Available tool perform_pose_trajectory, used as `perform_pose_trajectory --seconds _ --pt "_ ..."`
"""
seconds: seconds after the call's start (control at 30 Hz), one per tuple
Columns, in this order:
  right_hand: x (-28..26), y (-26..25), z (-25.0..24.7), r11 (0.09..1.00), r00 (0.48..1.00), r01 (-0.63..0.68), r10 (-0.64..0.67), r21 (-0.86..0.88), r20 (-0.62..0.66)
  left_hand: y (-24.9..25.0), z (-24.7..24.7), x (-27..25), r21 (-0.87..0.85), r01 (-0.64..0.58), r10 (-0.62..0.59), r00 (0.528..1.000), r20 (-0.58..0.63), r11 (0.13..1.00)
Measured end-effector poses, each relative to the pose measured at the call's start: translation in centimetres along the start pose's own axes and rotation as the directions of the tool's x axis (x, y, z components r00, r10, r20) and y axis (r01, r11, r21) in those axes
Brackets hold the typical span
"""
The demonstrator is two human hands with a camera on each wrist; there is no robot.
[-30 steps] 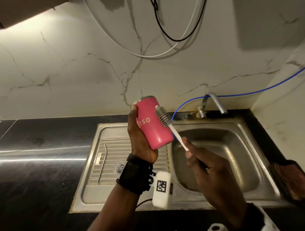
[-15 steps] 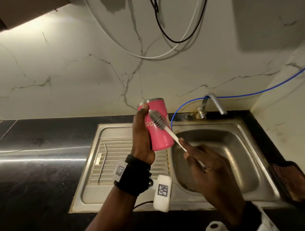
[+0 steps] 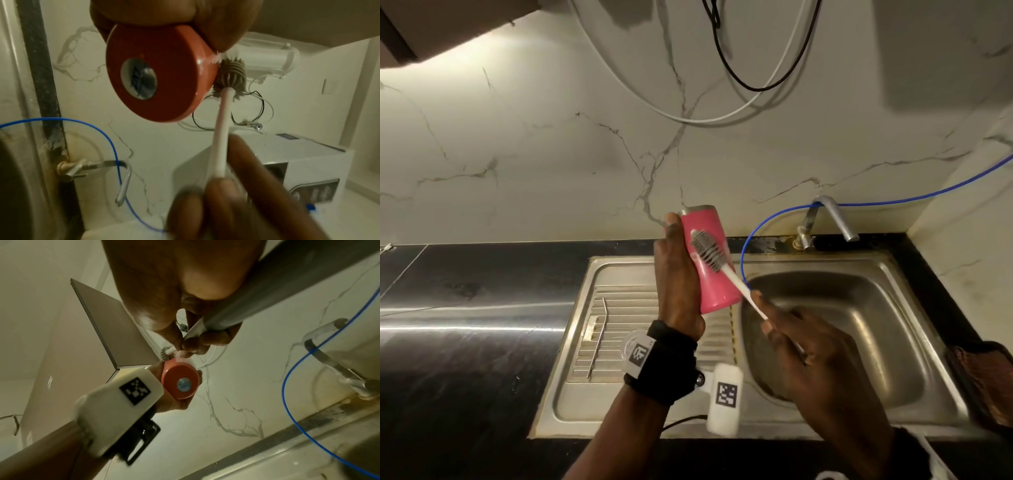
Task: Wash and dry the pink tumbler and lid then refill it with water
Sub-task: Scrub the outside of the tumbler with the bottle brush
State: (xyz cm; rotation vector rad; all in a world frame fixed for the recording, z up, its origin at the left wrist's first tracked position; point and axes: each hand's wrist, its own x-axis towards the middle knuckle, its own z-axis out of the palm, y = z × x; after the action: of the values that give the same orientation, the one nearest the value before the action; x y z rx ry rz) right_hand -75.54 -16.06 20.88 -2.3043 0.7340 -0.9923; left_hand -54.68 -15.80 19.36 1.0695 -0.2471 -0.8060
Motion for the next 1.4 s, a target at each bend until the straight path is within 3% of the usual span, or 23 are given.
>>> perform_pose_trajectory --seconds 0.17,0.27,0.4,0.6,0.83,1.07,1.17,1.3,1.4 --pt "3.0 0.7 0.6 1.000 0.996 0.016 -0.014 0.026 -0.083 -2.1 1.3 -1.2 0.052 0.047 -0.047 0.999 -0.003 0.998" --pt "1.5 0.6 0.3 0.999 0.999 0.025 -0.024 0.032 -0.044 -1.2 0.5 0.4 0.014 0.066 -0.066 0.998 -0.021 0.998" --pt "-0.7 0.2 0.0 0.997 1.000 -0.011 0.010 0.080 0.021 0.2 -0.3 1.1 0.005 0.000 0.000 1.000 -0.022 1.000" --pt "2.4 1.5 0.7 0.997 0.995 -0.038 0.044 0.070 -0.084 -1.4 1.3 -0.5 0.011 0.095 -0.095 0.995 0.041 0.995" --pt "-0.3 1.3 0.3 0.987 0.998 -0.069 0.070 0.148 -0.002 1.0 0.9 -0.1 -0.095 0.067 -0.067 0.998 0.002 0.993" --pt "4.1 2.5 0.7 0.981 0.991 -0.110 0.120 0.158 -0.058 -0.5 2.2 -2.5 -0.102 0.184 -0.168 0.975 0.142 0.978" --pt "2.0 2.2 0.7 0.990 0.997 -0.070 0.072 0.125 -0.014 0.7 1.4 -1.1 -0.112 0.130 -0.121 0.989 0.084 0.985" --pt "-1.1 1.4 0.4 0.979 0.994 -0.110 0.104 0.169 0.044 2.1 0.5 -0.4 -0.162 0.112 -0.112 0.994 0.006 0.980" --pt "0.7 2.1 0.7 0.983 0.992 -0.119 0.122 0.142 -0.009 0.9 1.1 -1.8 -0.128 0.154 -0.148 0.987 0.056 0.980"
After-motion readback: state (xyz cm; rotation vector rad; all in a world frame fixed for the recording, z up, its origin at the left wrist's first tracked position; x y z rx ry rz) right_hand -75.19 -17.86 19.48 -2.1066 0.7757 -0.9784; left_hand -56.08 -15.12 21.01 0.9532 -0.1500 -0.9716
